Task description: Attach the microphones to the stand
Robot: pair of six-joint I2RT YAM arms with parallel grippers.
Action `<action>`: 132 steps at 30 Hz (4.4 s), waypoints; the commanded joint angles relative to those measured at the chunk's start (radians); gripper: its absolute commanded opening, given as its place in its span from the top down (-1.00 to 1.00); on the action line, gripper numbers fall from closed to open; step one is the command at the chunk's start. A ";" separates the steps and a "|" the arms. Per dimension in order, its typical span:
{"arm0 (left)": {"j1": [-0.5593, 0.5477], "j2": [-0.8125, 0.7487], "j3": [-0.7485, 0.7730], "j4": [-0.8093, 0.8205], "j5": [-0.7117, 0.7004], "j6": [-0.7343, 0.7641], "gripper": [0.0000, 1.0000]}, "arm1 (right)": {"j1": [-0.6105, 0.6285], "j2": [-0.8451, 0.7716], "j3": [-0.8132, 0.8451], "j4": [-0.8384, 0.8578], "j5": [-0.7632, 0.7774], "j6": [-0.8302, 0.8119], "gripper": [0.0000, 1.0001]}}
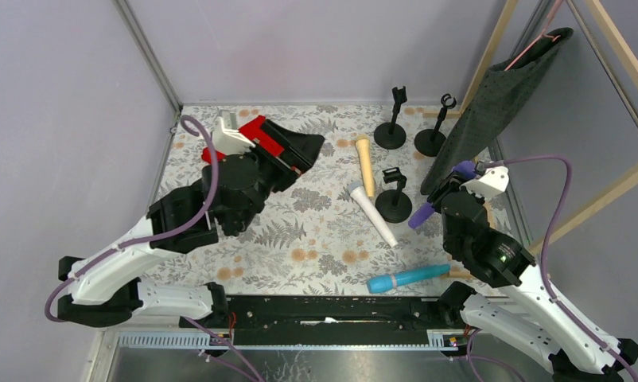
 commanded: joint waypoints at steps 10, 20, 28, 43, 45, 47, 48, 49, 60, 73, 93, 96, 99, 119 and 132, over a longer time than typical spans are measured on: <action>0.012 0.121 0.261 -0.159 -0.193 -0.146 -0.98 | 0.001 -0.009 -0.041 0.066 -0.001 0.005 1.00; 0.054 0.004 0.108 0.022 -0.285 -0.006 -0.97 | 0.002 -0.002 -0.015 0.063 0.004 -0.049 1.00; 0.503 0.081 -0.211 0.171 0.469 0.125 -0.98 | -0.084 0.123 0.129 -0.048 -0.035 -0.129 1.00; 0.409 0.195 -0.929 1.407 0.834 0.476 -0.98 | -0.254 0.138 0.165 0.018 -0.299 -0.193 1.00; 0.344 0.246 -0.941 1.503 0.786 0.550 -0.97 | -0.254 0.122 0.167 0.021 -0.335 -0.187 1.00; 0.280 0.316 -0.931 1.564 0.742 0.629 -0.97 | -0.254 0.094 0.162 0.028 -0.376 -0.190 1.00; 0.256 0.345 -0.924 1.587 0.724 0.659 -0.97 | -0.254 0.075 0.157 0.032 -0.395 -0.196 1.00; 0.235 0.374 -0.921 1.616 0.713 0.681 -0.98 | -0.254 0.059 0.152 0.034 -0.408 -0.197 1.00; 0.080 0.682 -0.860 1.958 0.554 0.777 -0.97 | -0.255 -0.119 0.124 -0.022 -0.389 -0.200 1.00; 0.030 0.960 -0.569 1.905 0.358 0.847 -0.97 | -0.254 -0.273 0.075 -0.063 -0.367 -0.260 1.00; 0.139 1.127 -0.318 1.742 0.469 0.789 -0.63 | -0.254 -0.272 0.119 -0.102 -0.427 -0.272 1.00; 0.150 1.140 -0.294 1.725 0.484 0.789 -0.53 | -0.254 -0.274 0.123 -0.104 -0.430 -0.270 1.00; 0.165 1.146 -0.276 1.699 0.502 0.774 -0.41 | -0.254 -0.277 0.127 -0.105 -0.431 -0.267 1.00; 0.217 1.173 -0.213 1.663 0.672 0.791 0.50 | -0.253 -0.294 0.148 -0.138 -0.414 -0.260 1.00; 0.247 0.962 -0.302 1.617 0.796 0.970 1.00 | -0.255 -0.307 0.145 -0.140 -0.408 -0.263 1.00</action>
